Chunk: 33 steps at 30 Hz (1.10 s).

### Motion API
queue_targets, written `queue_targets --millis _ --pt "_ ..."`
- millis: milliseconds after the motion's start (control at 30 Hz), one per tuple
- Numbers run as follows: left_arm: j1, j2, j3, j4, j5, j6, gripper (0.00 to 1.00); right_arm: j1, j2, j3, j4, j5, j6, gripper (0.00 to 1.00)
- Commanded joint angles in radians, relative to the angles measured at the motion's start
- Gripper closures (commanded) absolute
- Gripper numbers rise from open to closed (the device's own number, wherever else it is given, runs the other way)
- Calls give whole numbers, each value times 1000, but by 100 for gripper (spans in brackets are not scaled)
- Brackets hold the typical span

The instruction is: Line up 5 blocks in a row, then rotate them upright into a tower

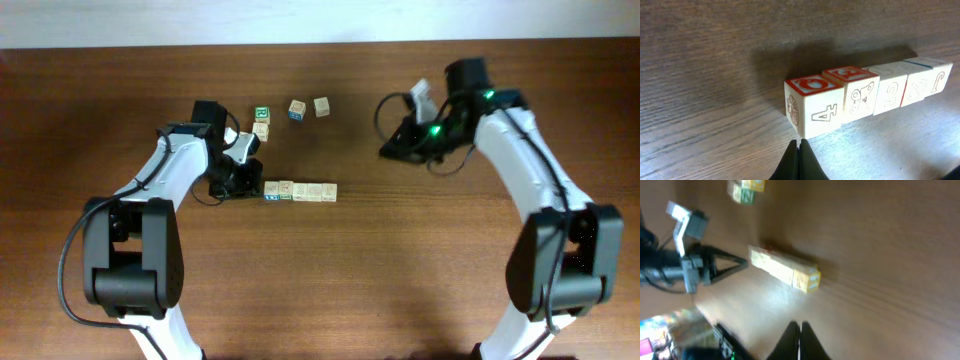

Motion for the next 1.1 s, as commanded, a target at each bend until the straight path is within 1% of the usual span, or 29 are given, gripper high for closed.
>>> queue_targets --millis 0,33,100,300,500,600,733,867,900,967,1067 --pt "9 -15 18 1 24 -11 100 5 25 -247 279 -153 137 96" --pt "16 -15 18 2 22 -30 100 6 25 -297 359 -151 171 95" --pt "31 -15 18 11 21 -58 100 16 25 -356 452 -125 196 96" --pt "32 -14 18 33 -32 -119 100 111 27 -364 483 76 329 96" --pt "32 5 17 57 -27 -135 100 116 29 -364 488 80 341 96" --pt "27 24 17 67 20 -135 100 118 29 -364 488 79 409 96" --pt "23 47 17 100 21 -135 100 136 41 -365 495 98 408 96" --pt "23 87 17 120 26 -114 100 137 47 -365 496 98 408 96" --pt "23 87 18 126 38 -92 100 137 47 -365 496 98 408 96" --pt "23 87 18 137 117 -34 100 137 47 -365 496 98 408 96" --pt "24 87 18 138 138 -5 100 137 47 -365 497 98 408 96"
